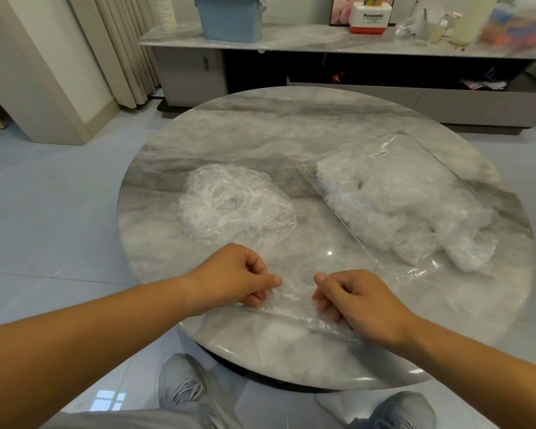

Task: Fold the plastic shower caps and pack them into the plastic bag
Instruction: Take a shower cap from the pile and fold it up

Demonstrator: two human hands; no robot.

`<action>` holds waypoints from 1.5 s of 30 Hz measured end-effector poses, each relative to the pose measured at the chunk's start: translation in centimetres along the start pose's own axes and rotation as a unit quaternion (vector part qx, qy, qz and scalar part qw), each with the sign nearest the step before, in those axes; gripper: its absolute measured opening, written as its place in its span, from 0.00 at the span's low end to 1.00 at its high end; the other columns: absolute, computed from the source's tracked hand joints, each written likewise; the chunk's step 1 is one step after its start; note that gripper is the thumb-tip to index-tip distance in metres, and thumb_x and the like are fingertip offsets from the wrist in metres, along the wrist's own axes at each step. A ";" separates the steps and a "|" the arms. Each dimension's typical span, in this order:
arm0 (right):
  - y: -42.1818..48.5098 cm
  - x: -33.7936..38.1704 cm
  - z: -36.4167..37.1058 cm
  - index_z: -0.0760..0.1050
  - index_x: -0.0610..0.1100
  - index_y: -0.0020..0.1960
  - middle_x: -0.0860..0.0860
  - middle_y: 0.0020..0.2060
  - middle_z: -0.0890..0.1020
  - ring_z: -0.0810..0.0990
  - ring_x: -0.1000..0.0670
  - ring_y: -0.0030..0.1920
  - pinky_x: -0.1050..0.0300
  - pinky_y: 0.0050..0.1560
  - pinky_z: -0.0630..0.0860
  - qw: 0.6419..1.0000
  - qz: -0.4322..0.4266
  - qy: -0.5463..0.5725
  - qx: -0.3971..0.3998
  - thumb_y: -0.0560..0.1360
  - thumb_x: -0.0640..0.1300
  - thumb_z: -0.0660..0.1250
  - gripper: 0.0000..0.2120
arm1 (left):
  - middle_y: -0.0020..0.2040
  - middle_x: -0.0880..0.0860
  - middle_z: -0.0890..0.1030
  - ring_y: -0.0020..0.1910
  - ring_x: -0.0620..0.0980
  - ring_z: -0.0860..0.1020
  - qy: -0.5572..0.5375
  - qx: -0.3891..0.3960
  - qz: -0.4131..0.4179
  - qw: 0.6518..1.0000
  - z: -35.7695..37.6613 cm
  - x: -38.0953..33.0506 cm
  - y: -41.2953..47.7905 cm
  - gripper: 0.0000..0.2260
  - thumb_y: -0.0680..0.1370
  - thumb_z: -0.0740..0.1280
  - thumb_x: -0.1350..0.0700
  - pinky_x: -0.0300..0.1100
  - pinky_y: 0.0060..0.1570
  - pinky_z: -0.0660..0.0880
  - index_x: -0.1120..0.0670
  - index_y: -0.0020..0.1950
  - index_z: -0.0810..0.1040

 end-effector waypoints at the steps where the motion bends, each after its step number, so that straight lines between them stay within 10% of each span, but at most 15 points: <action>1: -0.1 0.1 0.0 0.84 0.44 0.42 0.50 0.36 0.86 0.82 0.54 0.34 0.62 0.38 0.77 1.000 -0.007 -0.013 0.002 0.81 0.59 0.61 0.23 | 0.37 0.59 0.85 0.33 0.49 0.83 0.022 -0.014 0.001 1.000 -0.2 -0.1 0.0 0.13 0.74 0.78 0.55 0.38 0.33 0.79 0.64 0.44 0.81; 5: -0.4 0.6 0.1 0.84 0.46 0.45 0.55 0.37 0.84 0.82 0.59 0.39 0.64 0.46 0.77 0.995 -0.050 -0.085 0.011 0.76 0.68 0.51 0.31 | 0.34 0.51 0.81 0.30 0.44 0.79 0.131 -0.081 0.017 0.988 -1.3 -0.2 0.1 0.16 0.68 0.81 0.49 0.38 0.32 0.77 0.56 0.41 0.78; 10: -0.1 1.3 0.2 0.84 0.48 0.45 0.56 0.43 0.81 0.80 0.60 0.45 0.63 0.53 0.75 0.972 -0.101 -0.211 0.030 0.75 0.69 0.46 0.35 | 0.56 0.46 0.67 0.49 0.46 0.75 0.295 -0.124 0.022 0.947 -2.0 -0.2 0.0 0.31 0.64 0.79 0.36 0.41 0.47 0.76 0.46 0.58 0.69; 14: -0.2 2.0 0.3 0.78 0.54 0.39 0.57 0.39 0.74 0.75 0.57 0.44 0.60 0.45 0.72 0.940 -0.185 -0.286 -0.001 0.80 0.67 0.51 0.25 | 0.54 0.47 0.70 0.50 0.47 0.74 0.380 -0.091 0.016 0.920 -1.5 -0.1 -0.1 0.30 0.65 0.75 0.32 0.41 0.45 0.72 0.45 0.58 0.70; 23: -2.3 2.6 3.8 0.80 0.51 0.61 0.53 0.68 0.74 0.70 0.51 0.67 0.51 0.64 0.69 0.838 -0.372 -0.389 0.081 0.81 0.59 0.61 0.18 | 0.54 0.49 0.70 0.55 0.51 0.72 0.478 -0.051 -0.009 0.877 -1.0 -0.6 -0.5 0.30 0.66 0.70 0.27 0.44 0.49 0.70 0.47 0.56 0.75; 27: -2.6 1.5 4.3 0.78 0.49 0.64 0.51 0.68 0.74 0.74 0.50 0.61 0.50 0.60 0.72 0.833 -0.363 -0.402 0.111 0.81 0.59 0.60 0.20 | 0.38 0.47 0.77 0.37 0.46 0.77 0.399 -0.029 -0.005 0.917 -1.6 -0.7 -0.5 0.21 0.70 0.74 0.35 0.41 0.37 0.73 0.51 0.40 0.74; 33: -2.5 1.4 4.3 0.76 0.51 0.67 0.52 0.69 0.72 0.72 0.51 0.60 0.52 0.62 0.72 0.844 -0.363 -0.378 0.117 0.82 0.59 0.59 0.20 | 0.33 0.55 0.79 0.31 0.50 0.80 0.009 0.058 -0.037 0.998 -0.3 -0.9 -0.7 0.13 0.74 0.77 0.55 0.41 0.32 0.78 0.62 0.44 0.76; 40: -2.8 1.5 3.9 0.77 0.51 0.68 0.54 0.58 0.74 0.72 0.54 0.59 0.54 0.61 0.71 0.838 -0.379 -0.371 0.127 0.82 0.58 0.59 0.20 | 0.44 0.59 0.83 0.44 0.52 0.83 -0.127 0.140 -0.059 0.980 2.8 -1.0 -1.8 0.14 0.79 0.70 0.55 0.48 0.53 0.82 0.65 0.57 0.79; 45: -2.5 1.4 0.6 0.82 0.49 0.57 0.59 0.56 0.80 0.79 0.57 0.59 0.61 0.59 0.75 0.943 -0.298 -0.147 0.030 0.77 0.50 0.64 0.13 | 0.49 0.60 0.84 0.49 0.57 0.85 -0.114 0.143 -0.082 0.980 4.0 -0.4 -1.8 0.09 0.82 0.65 0.59 0.51 0.56 0.82 0.59 0.60 0.81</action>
Point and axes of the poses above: each hand's wrist, its own y-axis towards the middle knuckle, its own z-axis out of the palm, x = y × z, the point moved 6 cm from there along y, towards the middle knuckle
